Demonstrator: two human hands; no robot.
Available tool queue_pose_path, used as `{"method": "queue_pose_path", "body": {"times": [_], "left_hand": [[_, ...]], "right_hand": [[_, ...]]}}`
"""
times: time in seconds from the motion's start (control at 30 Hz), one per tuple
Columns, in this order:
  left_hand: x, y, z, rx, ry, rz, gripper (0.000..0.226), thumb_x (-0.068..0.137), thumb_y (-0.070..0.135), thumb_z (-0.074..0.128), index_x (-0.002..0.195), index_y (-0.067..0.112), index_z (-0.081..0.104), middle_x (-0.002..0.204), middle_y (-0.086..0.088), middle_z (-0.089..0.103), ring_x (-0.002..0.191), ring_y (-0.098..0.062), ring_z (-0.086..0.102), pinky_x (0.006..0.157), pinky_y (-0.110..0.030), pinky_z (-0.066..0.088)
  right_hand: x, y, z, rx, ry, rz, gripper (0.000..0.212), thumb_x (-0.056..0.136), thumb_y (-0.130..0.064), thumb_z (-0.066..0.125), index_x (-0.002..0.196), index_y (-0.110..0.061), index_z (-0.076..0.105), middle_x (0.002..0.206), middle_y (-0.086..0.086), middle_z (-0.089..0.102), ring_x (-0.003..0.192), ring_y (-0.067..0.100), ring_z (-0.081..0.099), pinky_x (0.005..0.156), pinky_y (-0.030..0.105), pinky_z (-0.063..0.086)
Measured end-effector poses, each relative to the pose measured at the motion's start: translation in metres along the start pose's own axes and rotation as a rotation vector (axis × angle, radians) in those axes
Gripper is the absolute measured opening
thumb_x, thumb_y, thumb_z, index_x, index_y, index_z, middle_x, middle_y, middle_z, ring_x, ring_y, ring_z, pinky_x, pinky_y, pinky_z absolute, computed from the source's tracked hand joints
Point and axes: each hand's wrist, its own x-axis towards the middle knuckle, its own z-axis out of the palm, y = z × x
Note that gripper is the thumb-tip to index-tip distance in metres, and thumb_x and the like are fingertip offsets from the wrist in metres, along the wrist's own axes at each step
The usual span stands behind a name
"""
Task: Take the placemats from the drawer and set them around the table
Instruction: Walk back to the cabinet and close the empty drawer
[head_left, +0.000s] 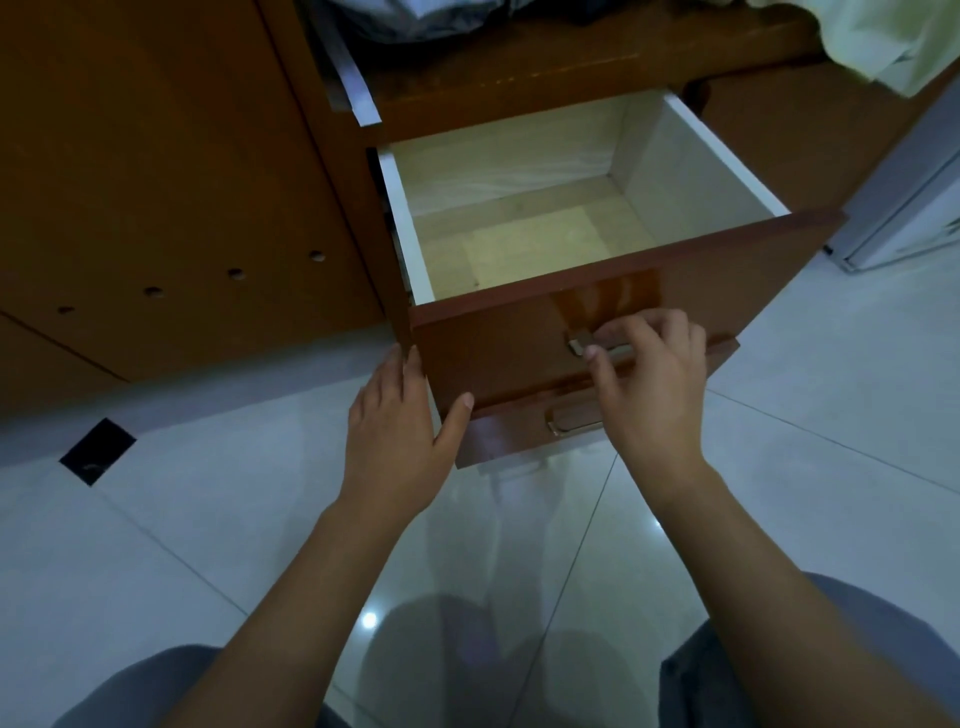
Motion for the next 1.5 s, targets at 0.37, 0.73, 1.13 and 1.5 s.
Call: {"method": "queue_pose_path", "body": {"times": [0.37, 0.73, 1.13, 1.5], "left_hand": [[0.045, -0.007, -0.012, 0.075, 0.019, -0.009, 0.08, 0.093, 0.07, 0.016, 0.155, 0.021, 0.017, 0.162, -0.007, 0.017, 0.149, -0.027, 0.015, 0.119, -0.049, 0.019], [0.048, -0.01, -0.017, 0.058, 0.003, -0.051, 0.078, 0.094, 0.07, 0.018, 0.155, 0.021, 0.015, 0.163, -0.007, 0.013, 0.149, -0.028, 0.011, 0.118, -0.05, 0.015], [0.067, -0.017, -0.029, -0.067, 0.034, 0.02, 0.075, 0.094, 0.068, 0.021, 0.156, 0.027, 0.014, 0.164, -0.002, 0.007, 0.15, -0.021, 0.005, 0.122, -0.045, 0.006], [0.074, -0.029, -0.023, -0.055, 0.025, 0.019, 0.081, 0.088, 0.072, 0.011, 0.155, 0.027, 0.014, 0.164, -0.003, 0.008, 0.15, -0.022, 0.005, 0.121, -0.046, 0.004]], "right_hand": [[0.019, 0.0, 0.038, 0.115, 0.099, 0.001, 0.01, 0.09, -0.027, 0.066, 0.085, -0.02, 0.061, 0.102, -0.006, 0.05, 0.108, 0.016, 0.042, 0.092, 0.035, 0.041], [0.056, -0.01, 0.071, 0.147, 0.129, -0.018, 0.009, 0.093, -0.026, 0.059, 0.088, -0.019, 0.058, 0.105, -0.001, 0.052, 0.116, 0.016, 0.04, 0.099, 0.028, 0.035], [0.124, -0.031, 0.111, 0.108, 0.085, 0.02, 0.008, 0.094, -0.023, 0.058, 0.09, -0.016, 0.057, 0.105, 0.002, 0.052, 0.113, 0.019, 0.041, 0.085, 0.022, 0.032], [0.171, -0.043, 0.13, 0.007, 0.033, 0.013, 0.01, 0.095, -0.028, 0.057, 0.092, -0.018, 0.058, 0.106, 0.005, 0.055, 0.112, 0.023, 0.044, 0.086, 0.037, 0.046]]}}
